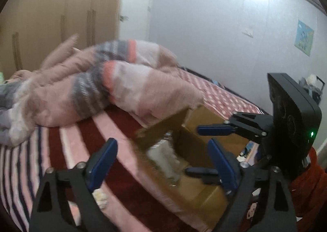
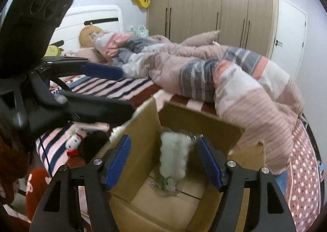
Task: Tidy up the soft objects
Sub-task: 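Carry the bagged item into the cardboard box and open the right tool, then grasp the black fluffy ball with the right tool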
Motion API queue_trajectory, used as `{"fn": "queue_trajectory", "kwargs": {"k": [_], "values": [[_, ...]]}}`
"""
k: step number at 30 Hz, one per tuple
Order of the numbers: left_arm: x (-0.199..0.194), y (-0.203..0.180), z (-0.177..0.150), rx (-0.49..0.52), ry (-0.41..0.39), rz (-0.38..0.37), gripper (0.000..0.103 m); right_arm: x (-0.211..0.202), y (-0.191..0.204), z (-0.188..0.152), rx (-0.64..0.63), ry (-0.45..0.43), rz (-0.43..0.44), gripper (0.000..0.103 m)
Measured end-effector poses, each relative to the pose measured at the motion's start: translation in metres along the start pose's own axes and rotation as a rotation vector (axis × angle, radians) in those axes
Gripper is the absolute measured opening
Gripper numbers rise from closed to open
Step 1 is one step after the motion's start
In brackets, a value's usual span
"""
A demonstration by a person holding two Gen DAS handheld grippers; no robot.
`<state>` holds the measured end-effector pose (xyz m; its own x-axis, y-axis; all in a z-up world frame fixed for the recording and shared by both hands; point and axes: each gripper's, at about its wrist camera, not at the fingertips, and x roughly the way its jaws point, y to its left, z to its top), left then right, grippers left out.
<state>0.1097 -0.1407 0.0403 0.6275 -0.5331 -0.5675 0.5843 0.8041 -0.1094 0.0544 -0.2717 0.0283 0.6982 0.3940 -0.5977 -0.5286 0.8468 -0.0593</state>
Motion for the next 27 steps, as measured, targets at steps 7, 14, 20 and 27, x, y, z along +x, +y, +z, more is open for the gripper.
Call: {"fn": "queue_trajectory", "kwargs": {"k": [7,14,20,27], "values": [[-0.089,0.060,-0.034,-0.049,-0.076,0.224,0.102,-0.010,0.069,0.032,-0.064,-0.080,0.101,0.066],[-0.130,0.131,-0.107,-0.149,-0.041,0.353,0.102,0.042,0.150,0.034,-0.077,0.011,0.252,0.067],[-0.114,0.169,-0.164,-0.216,0.041,0.362,0.102,0.115,0.174,-0.006,-0.003,0.176,0.209,0.068],[-0.087,0.202,-0.211,-0.296,0.105,0.340,0.101,0.176,0.165,-0.048,0.086,0.300,0.147,0.073]]}}
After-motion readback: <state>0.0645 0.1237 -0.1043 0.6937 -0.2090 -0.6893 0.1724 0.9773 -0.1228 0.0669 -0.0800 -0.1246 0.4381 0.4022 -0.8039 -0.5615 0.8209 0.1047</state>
